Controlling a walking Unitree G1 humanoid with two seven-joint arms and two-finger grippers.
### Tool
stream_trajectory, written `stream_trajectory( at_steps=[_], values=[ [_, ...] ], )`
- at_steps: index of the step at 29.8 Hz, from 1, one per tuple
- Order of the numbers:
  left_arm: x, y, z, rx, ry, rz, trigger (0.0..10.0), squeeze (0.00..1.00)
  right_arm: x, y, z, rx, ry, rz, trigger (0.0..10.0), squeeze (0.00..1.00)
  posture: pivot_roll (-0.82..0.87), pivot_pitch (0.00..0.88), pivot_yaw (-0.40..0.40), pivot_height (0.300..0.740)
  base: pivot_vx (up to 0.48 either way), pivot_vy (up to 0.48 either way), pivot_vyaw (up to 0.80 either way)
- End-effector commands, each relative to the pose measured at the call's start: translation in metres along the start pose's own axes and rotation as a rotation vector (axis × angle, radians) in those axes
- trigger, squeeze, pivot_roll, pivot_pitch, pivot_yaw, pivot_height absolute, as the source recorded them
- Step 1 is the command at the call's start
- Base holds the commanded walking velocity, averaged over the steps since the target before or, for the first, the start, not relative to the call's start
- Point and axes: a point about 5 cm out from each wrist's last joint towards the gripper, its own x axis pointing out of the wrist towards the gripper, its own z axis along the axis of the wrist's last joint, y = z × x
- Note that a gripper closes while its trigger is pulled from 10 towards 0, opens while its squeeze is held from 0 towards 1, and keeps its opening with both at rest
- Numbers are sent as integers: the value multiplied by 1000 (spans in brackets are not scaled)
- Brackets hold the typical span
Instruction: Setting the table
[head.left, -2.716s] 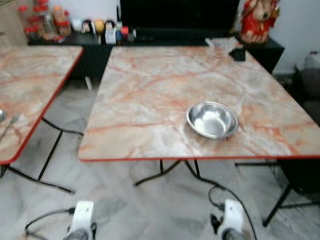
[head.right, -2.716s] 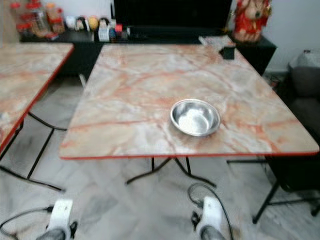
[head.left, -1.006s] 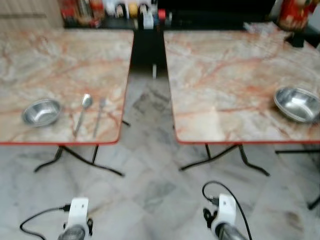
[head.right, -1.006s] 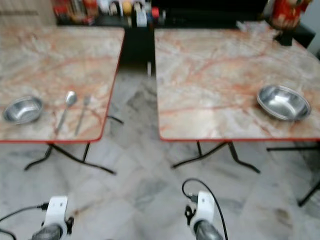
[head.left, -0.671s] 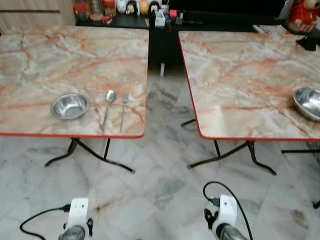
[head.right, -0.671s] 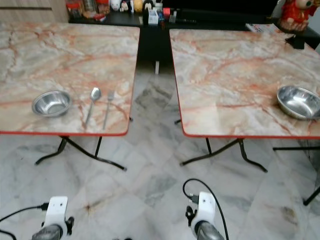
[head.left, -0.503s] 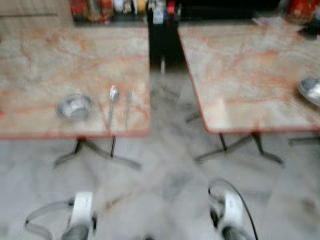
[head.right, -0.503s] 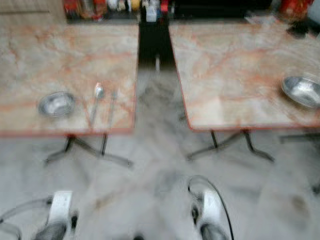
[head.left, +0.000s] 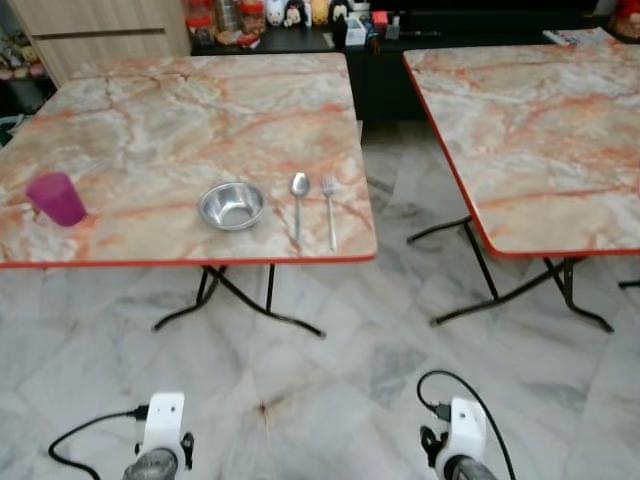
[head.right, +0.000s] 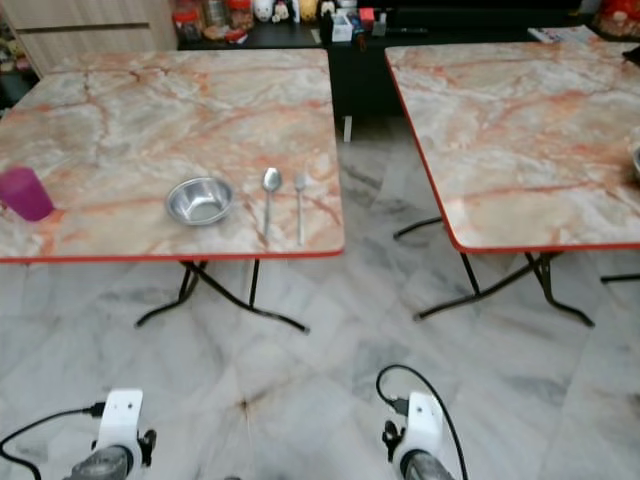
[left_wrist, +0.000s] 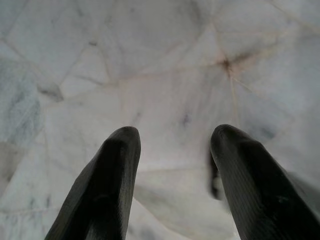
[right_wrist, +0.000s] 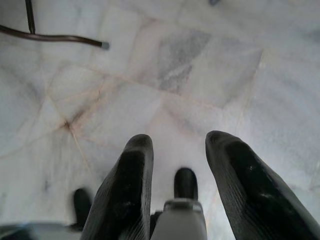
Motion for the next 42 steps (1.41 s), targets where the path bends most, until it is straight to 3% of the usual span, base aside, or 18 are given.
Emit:
stream_trajectory(
  at_steps=[1, 9, 21, 27, 31, 42],
  values=[
    [-1, 7, -5, 4, 10, 17, 10000, 0, 1, 8, -1, 9, 4, 17, 10000, 0, 79, 94, -4, 740, 0, 0, 0],
    [-1, 4, 0, -35, -34, 5, 10000, 0, 0, 8, -1, 0, 7, 23, 10000, 0, 85, 91, -6, 740, 0, 0, 0],
    [-1, 4, 2, -28, -40, 17, 10000, 0, 0, 8, -3, 6, 7, 21, 10000, 0, 84, 119, -10, 740, 0, 0, 0],
    [-1, 4, -2, -42, -30, 21, 10000, 0, -1, 7, -6, -39, 14, 25, 10000, 0, 82, 127, -13, 740, 256, 0, 0],
    [-1, 4, -3, -41, -31, 22, 10000, 0, -1, 7, -5, -11, 11, 19, 10000, 0, 80, 130, -13, 740, 285, 0, 703],
    [-1, 3, -3, -39, -31, 15, 10000, 0, 0, 6, -3, -2, 8, 16, 10000, 0, 73, 127, -9, 740, 309, 0, 0]
  ],
)
